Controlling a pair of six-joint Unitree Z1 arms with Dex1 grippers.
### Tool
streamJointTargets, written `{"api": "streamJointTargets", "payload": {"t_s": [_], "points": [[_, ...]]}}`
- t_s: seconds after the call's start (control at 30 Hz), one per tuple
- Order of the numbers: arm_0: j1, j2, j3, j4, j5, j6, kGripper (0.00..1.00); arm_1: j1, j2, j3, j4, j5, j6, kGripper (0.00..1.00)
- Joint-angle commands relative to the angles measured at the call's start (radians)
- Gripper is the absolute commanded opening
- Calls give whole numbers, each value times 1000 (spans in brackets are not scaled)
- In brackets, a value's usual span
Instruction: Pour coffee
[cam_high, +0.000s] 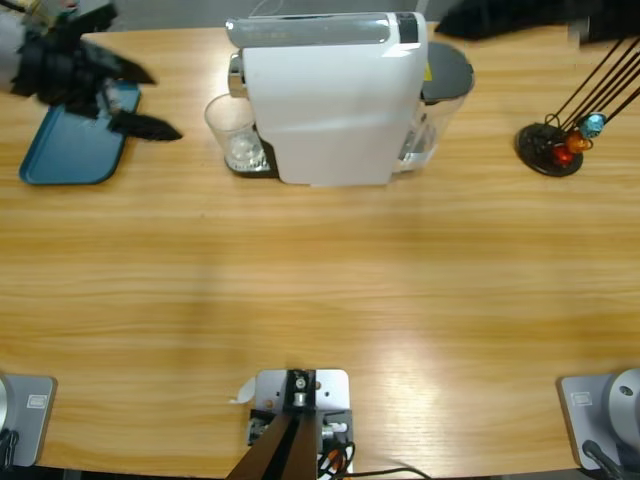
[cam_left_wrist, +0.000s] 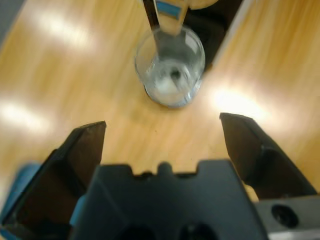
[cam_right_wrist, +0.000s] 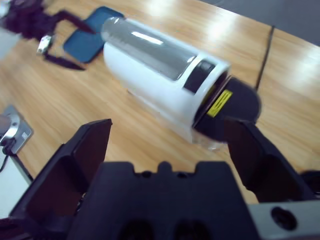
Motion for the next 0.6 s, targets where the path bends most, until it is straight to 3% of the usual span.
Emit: {"api": "streamJointTargets", "payload": {"t_s": [0.03,0.07,0.1,0.33,0.6], "points": [[3,-271,230,28,130,-216,987,-90,337,-453,285,18,-46,346],[3,-282,233,27,135,-228,987,-90,363,-485,303,17,-60,103],[3,-284,231,27,137,-241,987,-87,385,-510,317,15,-69,0],[2,-229,230,26,141,-280,987,-50,449,-584,401,-100,-69,0],[2,-199,231,18,140,-280,987,-41,483,-581,438,-69,-61,0]]}}
